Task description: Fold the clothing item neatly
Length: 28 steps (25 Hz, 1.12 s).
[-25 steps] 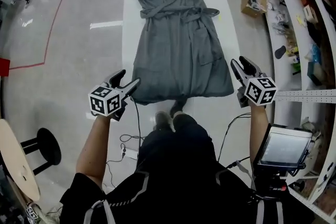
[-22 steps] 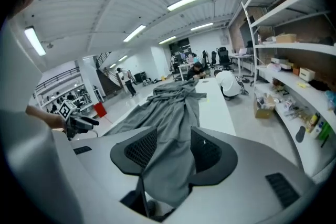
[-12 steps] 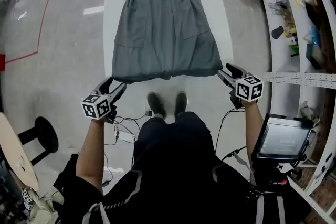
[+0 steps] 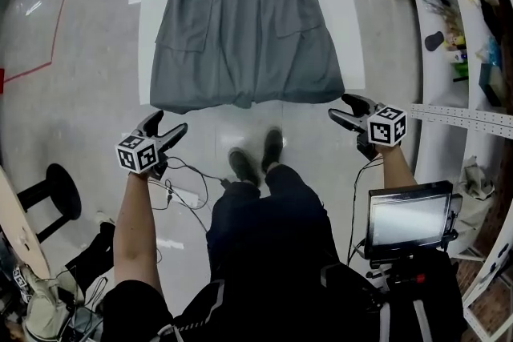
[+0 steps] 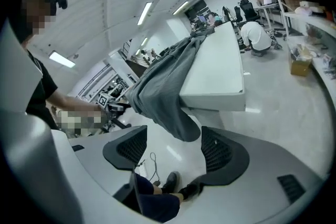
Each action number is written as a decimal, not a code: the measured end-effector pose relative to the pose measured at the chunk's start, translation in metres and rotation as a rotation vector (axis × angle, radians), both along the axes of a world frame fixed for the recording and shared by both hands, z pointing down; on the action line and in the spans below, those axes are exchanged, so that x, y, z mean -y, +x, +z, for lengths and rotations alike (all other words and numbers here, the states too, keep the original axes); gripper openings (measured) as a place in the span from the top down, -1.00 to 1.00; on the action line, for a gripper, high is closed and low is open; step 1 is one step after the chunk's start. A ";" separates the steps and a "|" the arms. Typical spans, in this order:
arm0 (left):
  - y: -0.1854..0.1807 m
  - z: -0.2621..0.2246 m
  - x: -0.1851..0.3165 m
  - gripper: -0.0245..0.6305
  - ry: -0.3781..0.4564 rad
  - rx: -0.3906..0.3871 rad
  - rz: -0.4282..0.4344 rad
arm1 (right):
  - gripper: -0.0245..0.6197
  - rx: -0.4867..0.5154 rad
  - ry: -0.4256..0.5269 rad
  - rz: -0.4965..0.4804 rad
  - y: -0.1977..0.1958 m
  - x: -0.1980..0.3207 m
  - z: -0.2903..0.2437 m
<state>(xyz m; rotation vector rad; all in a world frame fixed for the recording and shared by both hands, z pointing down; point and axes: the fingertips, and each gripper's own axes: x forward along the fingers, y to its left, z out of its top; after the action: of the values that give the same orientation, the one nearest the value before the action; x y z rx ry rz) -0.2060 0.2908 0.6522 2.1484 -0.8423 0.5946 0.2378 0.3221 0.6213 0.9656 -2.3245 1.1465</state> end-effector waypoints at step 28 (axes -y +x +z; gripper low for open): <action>0.043 -0.060 -0.028 0.90 0.078 -0.139 0.150 | 0.88 0.222 0.112 0.041 -0.050 0.000 -0.096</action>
<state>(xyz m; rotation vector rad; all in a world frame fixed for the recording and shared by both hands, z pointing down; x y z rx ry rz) -0.1628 0.3189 0.5919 2.3097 -0.6423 0.4873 0.1877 0.3220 0.5250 0.9721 -2.5801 1.2053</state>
